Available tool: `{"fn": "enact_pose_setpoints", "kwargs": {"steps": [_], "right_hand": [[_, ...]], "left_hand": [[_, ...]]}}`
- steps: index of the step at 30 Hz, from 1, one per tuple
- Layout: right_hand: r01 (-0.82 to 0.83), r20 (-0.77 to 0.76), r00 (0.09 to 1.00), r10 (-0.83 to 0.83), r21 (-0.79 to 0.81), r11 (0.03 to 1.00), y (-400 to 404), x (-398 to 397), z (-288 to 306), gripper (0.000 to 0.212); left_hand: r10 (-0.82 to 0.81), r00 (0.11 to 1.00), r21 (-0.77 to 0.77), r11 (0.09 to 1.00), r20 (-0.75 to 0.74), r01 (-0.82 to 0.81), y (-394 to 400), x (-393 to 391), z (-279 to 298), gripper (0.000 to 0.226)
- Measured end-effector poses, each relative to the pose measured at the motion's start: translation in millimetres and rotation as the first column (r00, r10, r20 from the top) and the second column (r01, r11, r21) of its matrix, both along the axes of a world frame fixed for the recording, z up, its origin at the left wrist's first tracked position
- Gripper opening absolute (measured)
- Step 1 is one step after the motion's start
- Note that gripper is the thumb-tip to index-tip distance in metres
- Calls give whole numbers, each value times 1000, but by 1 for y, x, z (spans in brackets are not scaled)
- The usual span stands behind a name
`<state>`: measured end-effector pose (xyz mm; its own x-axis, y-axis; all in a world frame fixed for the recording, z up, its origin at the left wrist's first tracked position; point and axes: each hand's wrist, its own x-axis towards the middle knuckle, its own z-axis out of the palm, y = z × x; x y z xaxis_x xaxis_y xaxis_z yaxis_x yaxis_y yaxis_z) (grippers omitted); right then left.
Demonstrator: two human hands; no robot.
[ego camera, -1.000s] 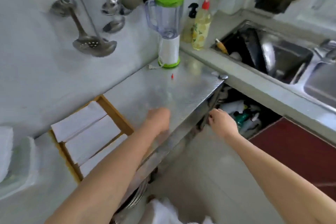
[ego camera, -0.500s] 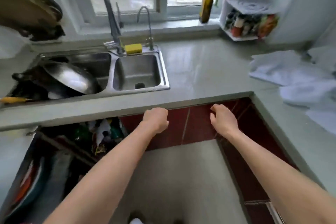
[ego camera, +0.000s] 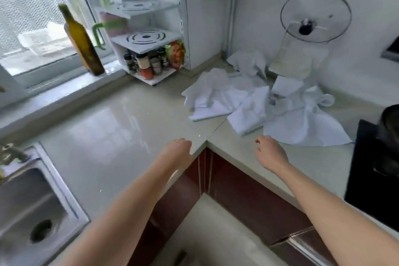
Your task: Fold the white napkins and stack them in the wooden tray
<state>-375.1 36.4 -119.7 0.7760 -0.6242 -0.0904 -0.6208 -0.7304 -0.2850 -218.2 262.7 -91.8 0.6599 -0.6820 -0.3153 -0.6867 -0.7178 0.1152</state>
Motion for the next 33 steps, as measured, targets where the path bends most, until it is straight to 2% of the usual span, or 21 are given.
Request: {"fn": "enact_pose_setpoints", "kwargs": {"steps": [3,9,13,19,25,29,31,33], "right_hand": [[67,10,998,-67,0,998,-27,28,-2,23],[5,-215,977,-1,20,1000,-70,106,-2,24],[-95,-190,977,99,28,995,-104,179,-3,27],[-313,-107,943,316,42,949,-115,286,-21,33],[-489,-180,862,474,-51,871,-95,350,-61,50],[-476,-180,875,449,-160,865,-101,361,-66,25],[-431,-177,896,407,-125,894,-112,367,-61,23],[-384,-37,923,383,-15,923,-123,372,-51,16]], "left_hand": [[-79,997,15,997,-5,79,-35,50,2,36],[-117,993,119,986,-27,120,-90,131,-5,39],[-32,999,33,999,-3,32,-128,174,-14,36],[159,984,11,987,-78,-159,-142,211,-26,42],[285,957,-3,958,-56,-286,-118,223,-28,51],[298,953,-53,952,-53,-300,-105,227,-26,59],[285,957,-113,950,-60,-290,-102,230,-26,60],[273,958,-192,939,-84,-284,-102,233,-24,61]]}}
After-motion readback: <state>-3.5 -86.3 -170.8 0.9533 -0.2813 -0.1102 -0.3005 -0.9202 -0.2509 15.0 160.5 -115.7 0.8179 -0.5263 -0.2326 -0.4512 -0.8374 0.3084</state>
